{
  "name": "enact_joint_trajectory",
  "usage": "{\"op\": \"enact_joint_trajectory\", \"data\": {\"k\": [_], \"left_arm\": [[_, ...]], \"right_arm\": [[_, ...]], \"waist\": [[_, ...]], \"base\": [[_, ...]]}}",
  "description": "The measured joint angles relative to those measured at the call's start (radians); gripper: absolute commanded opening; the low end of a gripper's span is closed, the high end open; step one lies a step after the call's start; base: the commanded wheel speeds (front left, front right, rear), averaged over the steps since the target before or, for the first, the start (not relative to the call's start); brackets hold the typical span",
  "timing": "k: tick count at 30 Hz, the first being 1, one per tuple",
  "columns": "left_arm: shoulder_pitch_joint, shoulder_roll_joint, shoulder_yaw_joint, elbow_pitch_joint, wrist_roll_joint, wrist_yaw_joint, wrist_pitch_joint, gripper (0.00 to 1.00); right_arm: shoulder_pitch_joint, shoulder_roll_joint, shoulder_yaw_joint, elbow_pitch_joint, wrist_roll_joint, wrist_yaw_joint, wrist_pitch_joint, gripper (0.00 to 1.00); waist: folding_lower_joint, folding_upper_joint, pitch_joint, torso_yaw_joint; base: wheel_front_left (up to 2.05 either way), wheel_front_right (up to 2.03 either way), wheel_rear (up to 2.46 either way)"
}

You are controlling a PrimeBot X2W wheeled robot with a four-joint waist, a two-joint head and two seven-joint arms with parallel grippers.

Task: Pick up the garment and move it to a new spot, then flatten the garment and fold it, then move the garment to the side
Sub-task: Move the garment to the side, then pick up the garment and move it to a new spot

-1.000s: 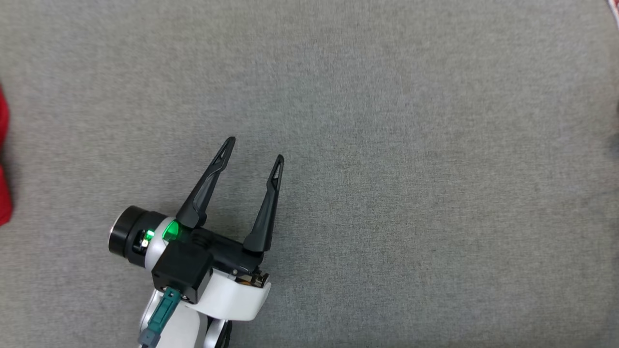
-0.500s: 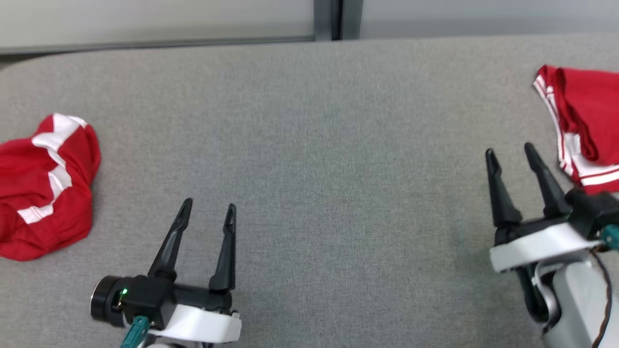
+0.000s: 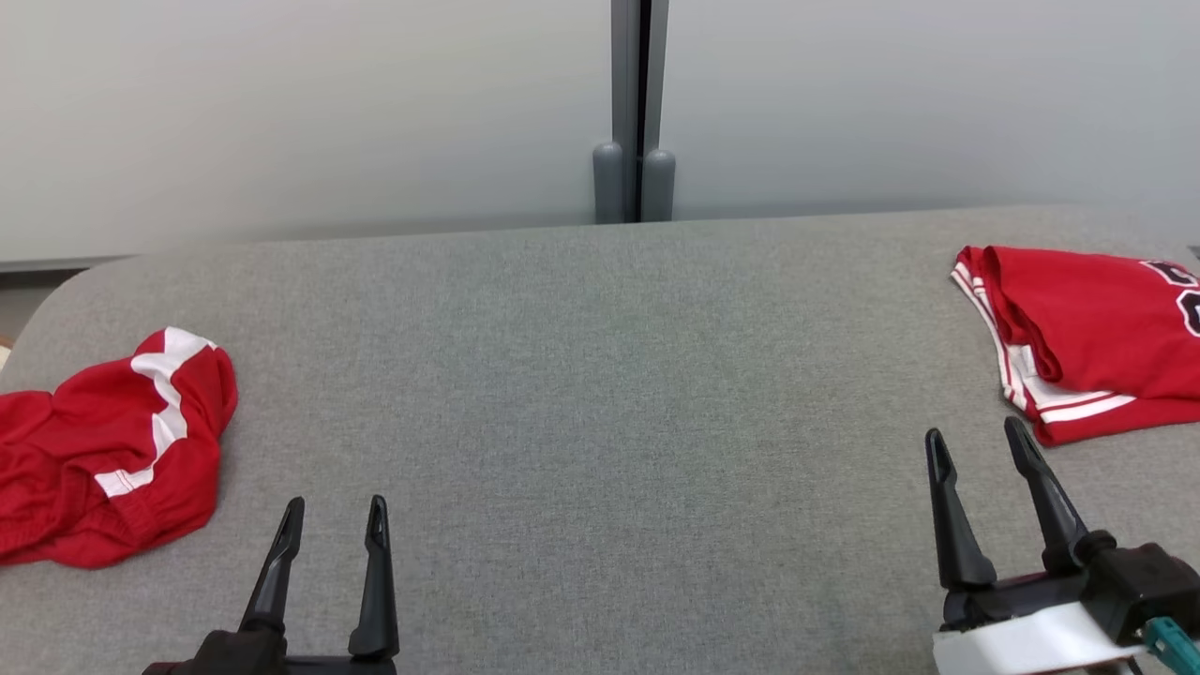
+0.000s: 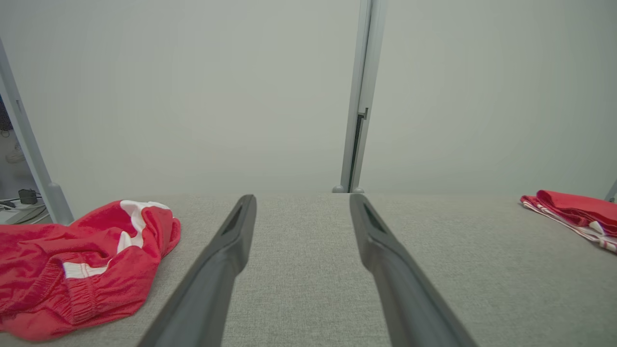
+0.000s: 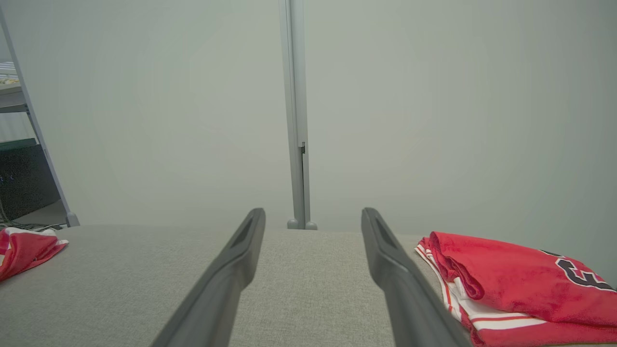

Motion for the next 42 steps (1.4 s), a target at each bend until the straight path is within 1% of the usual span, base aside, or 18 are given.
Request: {"op": "enact_joint_trajectory", "data": {"k": [4,10,22,26,29,32,42], "left_arm": [[0.016,0.0,0.015,0.014,0.015,0.006,0.0,1.0],[0.026,0.0,0.023,0.036,0.022,0.005,0.0,1.0],[0.027,-0.001,0.025,0.054,0.027,0.004,0.0,1.0],[0.028,-0.001,0.027,0.062,0.032,0.0,0.0,1.0],[0.027,-0.001,0.028,0.067,0.037,0.0,0.0,1.0],[0.027,-0.001,0.027,0.065,0.038,-0.001,0.0,1.0],[0.049,-0.001,0.031,0.05,0.036,0.008,0.0,1.0]], "right_arm": [[0.036,0.014,-0.002,-0.004,-0.022,0.0,0.0,1.0],[0.059,0.031,0.001,0.008,-0.024,0.0,0.0,1.0],[0.074,0.039,0.004,0.016,-0.02,0.0,0.0,1.0],[0.077,0.039,0.004,0.017,-0.019,0.0,0.0,1.0],[0.081,0.042,0.012,0.019,-0.018,0.0,0.0,1.0],[0.086,0.043,0.019,0.022,-0.015,0.0,0.0,1.0],[0.095,0.044,0.052,0.03,-0.013,0.0,0.0,1.0]], "waist": [[0.0,0.0,-0.028,-0.009],[0.0,0.0,-0.046,-0.003],[0.0,0.0,-0.059,0.012],[0.0001,0.0,-0.058,0.027],[0.0,0.0,-0.058,0.052],[0.0,0.0,-0.059,0.091],[0.0,0.0,-0.06,0.272]], "base": [[0.0,0.0,0.0],[0.0,0.0,0.0],[0.0,0.0,0.0],[0.0,0.0,0.0],[0.0,0.0,0.0],[0.0,0.0,0.0],[0.0,0.0,0.0]]}}
